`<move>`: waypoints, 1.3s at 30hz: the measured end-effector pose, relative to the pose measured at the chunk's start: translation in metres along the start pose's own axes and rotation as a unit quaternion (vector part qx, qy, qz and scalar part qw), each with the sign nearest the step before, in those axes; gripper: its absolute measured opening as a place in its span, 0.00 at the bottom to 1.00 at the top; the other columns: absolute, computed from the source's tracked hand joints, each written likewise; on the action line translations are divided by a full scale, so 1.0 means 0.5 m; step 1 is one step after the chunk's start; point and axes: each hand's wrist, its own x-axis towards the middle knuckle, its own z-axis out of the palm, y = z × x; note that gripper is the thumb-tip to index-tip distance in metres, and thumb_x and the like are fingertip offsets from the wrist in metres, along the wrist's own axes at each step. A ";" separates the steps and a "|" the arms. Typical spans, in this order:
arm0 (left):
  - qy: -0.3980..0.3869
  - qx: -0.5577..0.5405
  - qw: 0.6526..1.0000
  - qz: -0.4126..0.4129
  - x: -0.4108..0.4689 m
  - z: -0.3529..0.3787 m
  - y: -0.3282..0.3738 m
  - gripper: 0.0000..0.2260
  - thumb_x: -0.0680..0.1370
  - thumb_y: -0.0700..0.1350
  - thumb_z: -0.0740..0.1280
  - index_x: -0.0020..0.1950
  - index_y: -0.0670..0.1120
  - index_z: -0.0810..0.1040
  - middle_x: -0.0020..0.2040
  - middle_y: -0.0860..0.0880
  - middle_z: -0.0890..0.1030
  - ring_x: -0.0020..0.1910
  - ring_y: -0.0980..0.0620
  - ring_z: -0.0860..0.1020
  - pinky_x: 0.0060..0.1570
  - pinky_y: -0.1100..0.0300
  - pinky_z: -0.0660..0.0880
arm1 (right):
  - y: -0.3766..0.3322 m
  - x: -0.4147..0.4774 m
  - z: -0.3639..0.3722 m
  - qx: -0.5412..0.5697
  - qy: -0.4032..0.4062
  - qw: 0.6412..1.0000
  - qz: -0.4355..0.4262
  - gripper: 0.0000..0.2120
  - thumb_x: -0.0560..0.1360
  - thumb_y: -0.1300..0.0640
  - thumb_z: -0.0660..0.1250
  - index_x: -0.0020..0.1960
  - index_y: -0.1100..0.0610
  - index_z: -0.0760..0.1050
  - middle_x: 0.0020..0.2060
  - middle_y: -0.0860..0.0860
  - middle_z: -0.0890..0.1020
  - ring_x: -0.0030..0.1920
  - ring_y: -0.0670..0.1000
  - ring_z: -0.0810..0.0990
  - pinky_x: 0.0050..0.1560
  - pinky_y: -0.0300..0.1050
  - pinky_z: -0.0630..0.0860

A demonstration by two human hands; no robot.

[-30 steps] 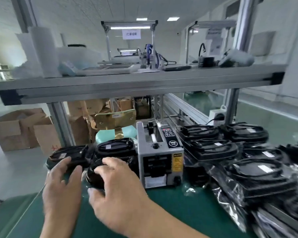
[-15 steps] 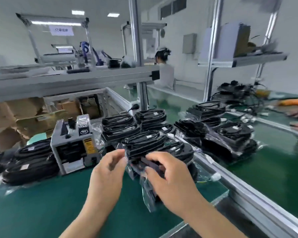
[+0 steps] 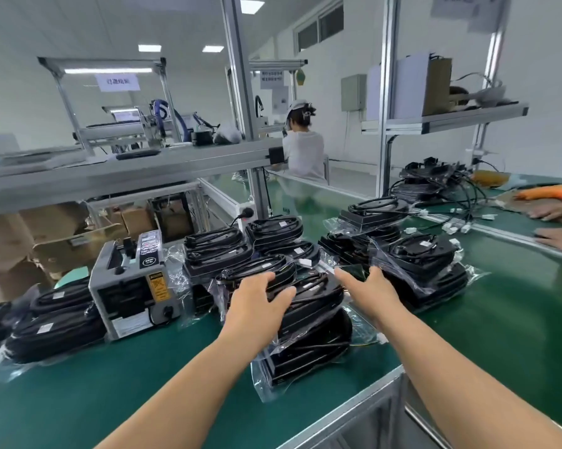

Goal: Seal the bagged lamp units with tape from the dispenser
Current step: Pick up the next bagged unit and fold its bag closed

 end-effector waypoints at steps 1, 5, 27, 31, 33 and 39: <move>-0.005 0.023 1.000 0.010 0.001 0.006 0.002 0.29 0.78 0.62 0.64 0.76 0.52 0.67 0.73 0.52 0.69 0.69 0.52 0.69 0.69 0.52 0.66 | 0.005 0.006 0.003 0.006 -0.008 1.000 0.022 0.50 0.72 0.31 0.65 0.79 0.61 0.52 0.76 0.58 0.65 0.72 0.60 0.68 0.57 0.51 0.68; -0.028 0.153 0.987 0.042 0.003 0.031 0.006 0.35 0.77 0.67 0.62 0.79 0.52 0.60 0.78 0.52 0.61 0.77 0.49 0.57 0.75 0.47 0.57 | 0.017 0.023 0.015 0.048 -0.042 0.993 0.098 0.50 0.72 0.26 0.59 0.78 0.63 0.59 0.73 0.59 0.69 0.70 0.62 0.70 0.57 0.53 0.68; 0.174 0.064 0.983 0.007 -0.165 -0.017 -0.185 0.54 0.59 0.68 0.68 0.78 0.64 0.39 0.55 0.62 0.55 0.58 0.62 0.56 0.38 0.71 0.66 | -0.155 -0.264 0.168 0.036 -0.073 0.941 -0.328 0.21 0.62 0.44 0.78 0.51 0.41 0.73 0.44 0.34 0.78 0.49 0.33 0.75 0.46 0.22 0.68; 0.218 0.036 0.973 -0.066 -0.218 -0.026 -0.255 0.60 0.53 0.63 0.78 0.77 0.61 0.46 0.56 0.57 0.60 0.62 0.52 0.64 0.49 0.63 0.67 | -0.141 -0.295 0.249 0.084 -0.145 0.931 -0.324 0.18 0.63 0.50 0.79 0.49 0.41 0.76 0.47 0.33 0.80 0.48 0.38 0.79 0.46 0.27 0.73; 0.221 0.026 0.971 -0.088 -0.232 -0.031 -0.277 0.60 0.52 0.62 0.78 0.79 0.58 0.50 0.56 0.57 0.61 0.63 0.52 0.65 0.50 0.64 0.67 | -0.139 -0.305 0.279 0.090 -0.162 0.925 -0.331 0.18 0.63 0.51 0.80 0.49 0.42 0.76 0.46 0.36 0.81 0.48 0.39 0.80 0.47 0.31 0.75; 0.243 -0.030 0.963 -0.109 -0.245 -0.047 -0.299 0.59 0.52 0.61 0.78 0.79 0.54 0.54 0.59 0.54 0.68 0.62 0.50 0.70 0.56 0.58 0.74 | -0.121 -0.309 0.329 0.213 -0.252 0.890 -0.315 0.33 0.59 0.45 0.80 0.61 0.36 0.74 0.57 0.38 0.80 0.60 0.41 0.79 0.56 0.41 0.78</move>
